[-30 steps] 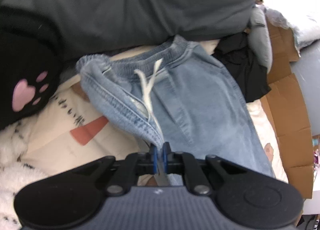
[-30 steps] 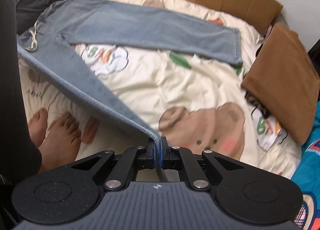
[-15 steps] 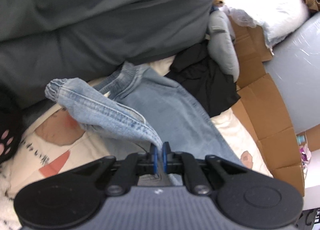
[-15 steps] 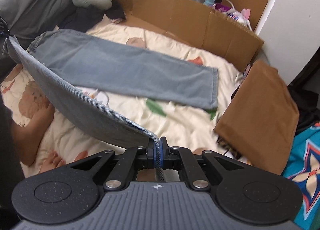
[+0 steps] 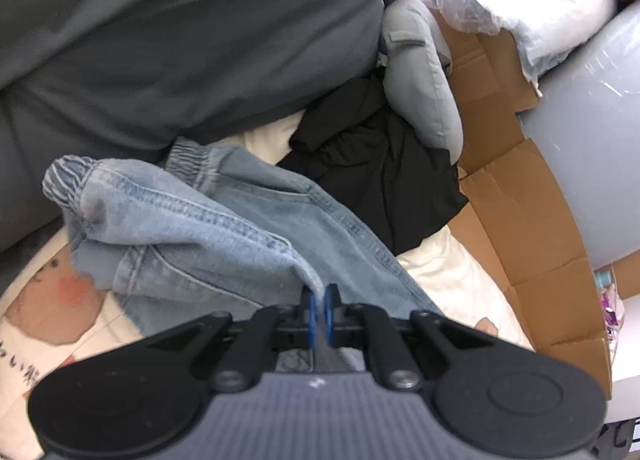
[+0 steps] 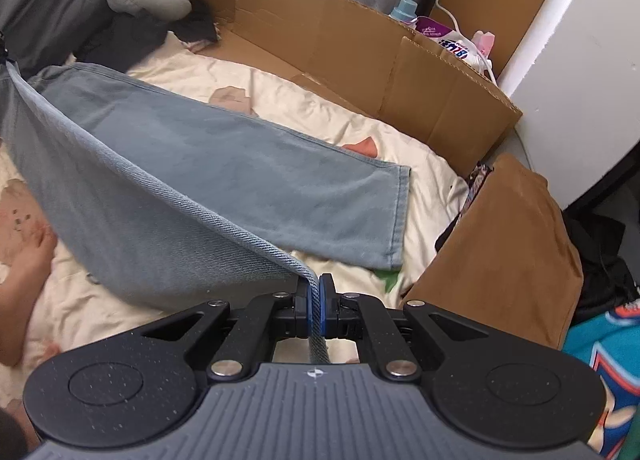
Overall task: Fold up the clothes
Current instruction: 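Lift the leg seam with the right gripper while the left gripper lifts the waistband, then carry the held side edge over the jeans with both grippers to fold it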
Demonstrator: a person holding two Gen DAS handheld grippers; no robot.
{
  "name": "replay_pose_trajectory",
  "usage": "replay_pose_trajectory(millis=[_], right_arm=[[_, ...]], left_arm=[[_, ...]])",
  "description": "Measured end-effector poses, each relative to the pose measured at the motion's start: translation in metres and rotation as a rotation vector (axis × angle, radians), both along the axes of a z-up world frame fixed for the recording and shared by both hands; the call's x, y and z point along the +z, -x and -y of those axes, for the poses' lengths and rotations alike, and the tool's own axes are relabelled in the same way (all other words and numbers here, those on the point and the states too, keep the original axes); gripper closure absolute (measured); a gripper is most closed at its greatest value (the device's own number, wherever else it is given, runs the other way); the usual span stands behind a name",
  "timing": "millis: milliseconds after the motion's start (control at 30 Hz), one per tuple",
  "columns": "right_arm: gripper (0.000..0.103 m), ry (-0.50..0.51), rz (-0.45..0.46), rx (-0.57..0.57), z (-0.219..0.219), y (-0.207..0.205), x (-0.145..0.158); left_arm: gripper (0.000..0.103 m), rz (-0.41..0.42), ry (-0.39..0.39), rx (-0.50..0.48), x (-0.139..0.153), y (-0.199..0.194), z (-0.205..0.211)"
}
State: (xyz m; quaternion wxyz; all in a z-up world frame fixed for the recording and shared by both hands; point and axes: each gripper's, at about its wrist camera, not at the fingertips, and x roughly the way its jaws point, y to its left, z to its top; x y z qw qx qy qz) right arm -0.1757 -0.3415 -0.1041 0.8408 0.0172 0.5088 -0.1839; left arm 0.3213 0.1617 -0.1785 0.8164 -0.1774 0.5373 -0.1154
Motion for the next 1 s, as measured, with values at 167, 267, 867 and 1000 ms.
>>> replay_pose_trajectory(millis=[167, 267, 867, 1000], right_arm=[[0.103, 0.025, -0.034, 0.020, 0.024, -0.037, -0.016], [0.103, 0.034, -0.054, 0.028, 0.039, -0.060, -0.026], [0.103, 0.098, -0.184, 0.110, 0.107, -0.184, -0.086], [0.103, 0.096, -0.212, 0.112, 0.122, -0.201, -0.105]], left_arm=[[0.098, -0.005, 0.010, -0.003, -0.020, -0.025, 0.015], [0.098, -0.002, 0.020, 0.006, -0.031, -0.038, 0.022], [0.098, -0.024, 0.059, 0.075, -0.084, -0.095, 0.043], [0.098, -0.039, 0.047, 0.073, -0.091, -0.105, 0.048]])
